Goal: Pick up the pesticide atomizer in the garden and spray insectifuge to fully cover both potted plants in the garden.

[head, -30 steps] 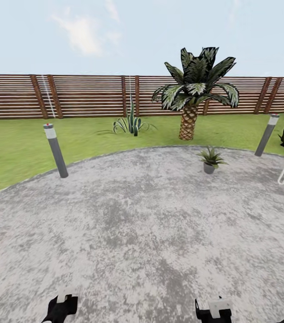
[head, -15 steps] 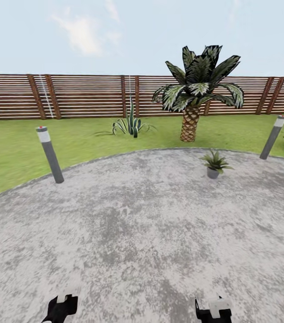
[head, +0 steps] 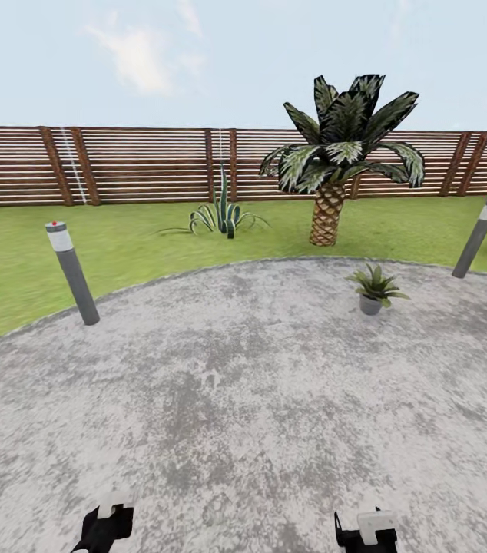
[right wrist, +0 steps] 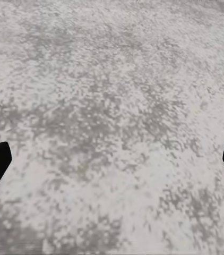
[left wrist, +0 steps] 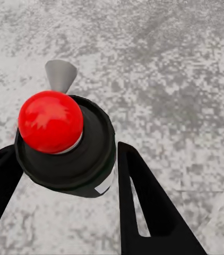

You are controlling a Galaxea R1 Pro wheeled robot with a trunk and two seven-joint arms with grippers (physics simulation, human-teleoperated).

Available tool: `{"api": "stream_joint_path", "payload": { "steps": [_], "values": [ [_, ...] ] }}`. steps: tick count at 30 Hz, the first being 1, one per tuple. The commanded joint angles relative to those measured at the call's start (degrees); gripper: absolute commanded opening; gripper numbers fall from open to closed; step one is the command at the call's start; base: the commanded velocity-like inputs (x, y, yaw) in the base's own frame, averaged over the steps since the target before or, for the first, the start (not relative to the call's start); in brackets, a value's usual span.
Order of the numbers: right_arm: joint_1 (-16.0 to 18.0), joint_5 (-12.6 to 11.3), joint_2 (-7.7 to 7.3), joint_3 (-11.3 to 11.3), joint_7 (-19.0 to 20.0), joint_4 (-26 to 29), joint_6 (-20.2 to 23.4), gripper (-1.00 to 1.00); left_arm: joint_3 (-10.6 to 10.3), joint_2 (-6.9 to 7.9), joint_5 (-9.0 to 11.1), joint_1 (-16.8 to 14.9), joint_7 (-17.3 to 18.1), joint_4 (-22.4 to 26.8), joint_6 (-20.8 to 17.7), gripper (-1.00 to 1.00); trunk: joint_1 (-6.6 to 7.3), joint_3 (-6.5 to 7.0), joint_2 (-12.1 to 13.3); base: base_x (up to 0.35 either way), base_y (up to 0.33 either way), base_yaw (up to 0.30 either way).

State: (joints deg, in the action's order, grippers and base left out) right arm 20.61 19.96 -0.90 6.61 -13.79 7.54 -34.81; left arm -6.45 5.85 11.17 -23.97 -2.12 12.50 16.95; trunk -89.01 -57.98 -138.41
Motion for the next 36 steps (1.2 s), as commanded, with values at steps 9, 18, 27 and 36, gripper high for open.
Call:
{"api": "stream_joint_path", "payload": {
  "steps": [9, 18, 27, 36],
  "values": [
    [0.04, 0.61, 0.02, 0.42, -0.19, -0.07, -0.17, 1.00, -0.50, 0.03, 0.41, -0.03, -0.26, -0.02, 0.19, -1.00, -0.02, -0.05, -0.02, 0.337, 0.000, -0.233],
    [0.04, 0.61, 0.02, 0.42, -0.19, -0.07, -0.17, 1.00, -0.50, 0.03, 0.40, -0.03, -0.26, -0.02, 0.19, -1.00, -0.02, -0.05, -0.02, 0.318, -0.075, -0.268],
    [0.04, 0.61, 0.02, 0.42, -0.19, -0.07, -0.17, 1.00, -0.50, 0.03, 0.40, -0.03, -0.26, -0.02, 0.19, -1.00, -0.02, -0.05, -0.02, 0.293, -0.144, -0.215],
    [0.04, 0.69, 0.02, 0.42, -0.04, -0.07, -0.17, 1.00, -0.51, 0.03, 0.42, -0.03, -0.26, -0.02, 0.19, -1.00, -0.02, -0.05, -0.02, 0.292, -0.145, -0.028]
  ]
}}
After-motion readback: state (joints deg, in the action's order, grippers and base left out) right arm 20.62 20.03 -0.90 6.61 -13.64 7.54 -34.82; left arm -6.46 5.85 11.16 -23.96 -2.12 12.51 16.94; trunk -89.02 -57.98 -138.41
